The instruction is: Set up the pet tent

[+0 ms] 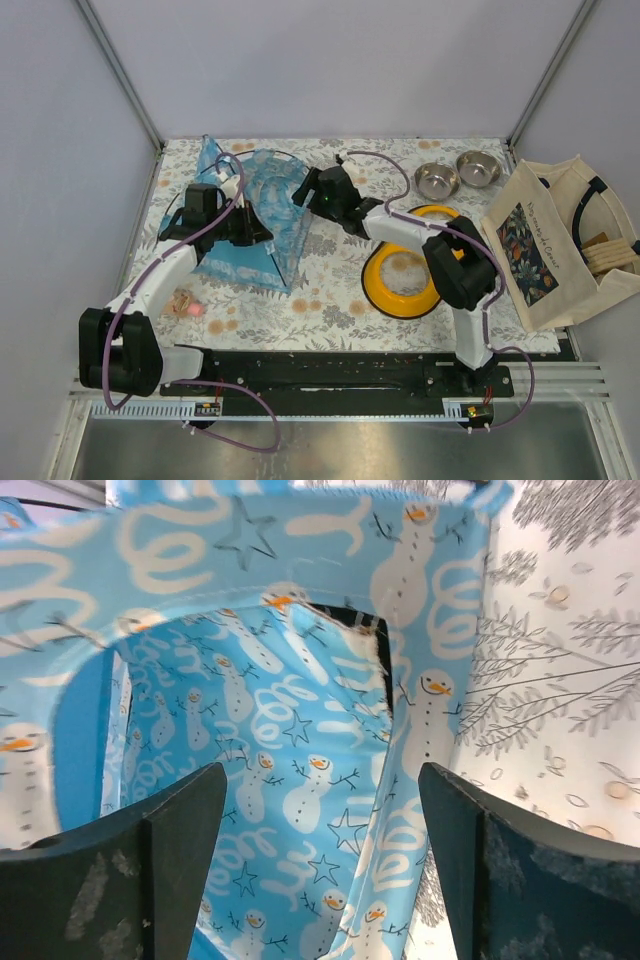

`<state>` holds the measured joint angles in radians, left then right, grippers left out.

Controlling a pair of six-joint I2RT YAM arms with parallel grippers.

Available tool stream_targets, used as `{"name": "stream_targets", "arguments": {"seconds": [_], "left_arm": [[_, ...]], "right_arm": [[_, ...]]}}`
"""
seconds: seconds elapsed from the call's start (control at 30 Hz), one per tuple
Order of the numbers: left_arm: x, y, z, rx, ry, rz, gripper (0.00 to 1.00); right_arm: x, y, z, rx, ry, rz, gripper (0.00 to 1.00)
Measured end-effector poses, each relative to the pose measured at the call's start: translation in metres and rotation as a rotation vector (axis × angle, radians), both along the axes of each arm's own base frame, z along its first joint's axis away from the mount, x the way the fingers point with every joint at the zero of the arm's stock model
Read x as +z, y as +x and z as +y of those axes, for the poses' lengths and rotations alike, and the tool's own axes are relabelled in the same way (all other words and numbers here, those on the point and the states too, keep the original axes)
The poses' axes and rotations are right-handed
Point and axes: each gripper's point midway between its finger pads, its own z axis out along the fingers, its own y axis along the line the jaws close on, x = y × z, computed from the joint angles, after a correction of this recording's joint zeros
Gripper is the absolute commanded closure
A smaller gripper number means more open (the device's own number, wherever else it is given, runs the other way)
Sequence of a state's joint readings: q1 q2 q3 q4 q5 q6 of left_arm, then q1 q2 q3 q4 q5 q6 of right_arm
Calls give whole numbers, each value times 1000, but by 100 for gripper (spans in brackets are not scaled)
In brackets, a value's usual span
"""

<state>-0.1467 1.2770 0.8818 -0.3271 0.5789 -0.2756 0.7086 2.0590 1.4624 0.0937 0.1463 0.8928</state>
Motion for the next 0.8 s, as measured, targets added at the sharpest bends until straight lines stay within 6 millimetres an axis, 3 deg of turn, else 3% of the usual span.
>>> {"name": "stream_targets", "arguments": {"seconds": [0.07,0.17,0.27,0.37,0.5,0.7,0.8], "left_arm": [[1,-3,-4,-27,-13,-4,100],[2,-11,-17,-92,-29,-9,100],[5,-26,-36,-190,-53,-14,100],[9,-41,-50,-279,-93,-14,100],[9,-52,-54,-323,-119,-10,100],[8,-58,-59,-356,-142,9,100],[7,-64,-66,-389,-150,18,100]], "right_arm": [[17,-4,-11,-14,-30,-24,22],[34,-7,-25,-18,-74,-71,66],[35,-18,-29,34,-90,-110,80],[23,-27,-28,89,-91,-114,83],[-1,-34,-37,68,-95,-96,86],[-45,-26,-63,-133,-73,-66,87],[-65,-18,-66,-233,-34,-20,86]]}}
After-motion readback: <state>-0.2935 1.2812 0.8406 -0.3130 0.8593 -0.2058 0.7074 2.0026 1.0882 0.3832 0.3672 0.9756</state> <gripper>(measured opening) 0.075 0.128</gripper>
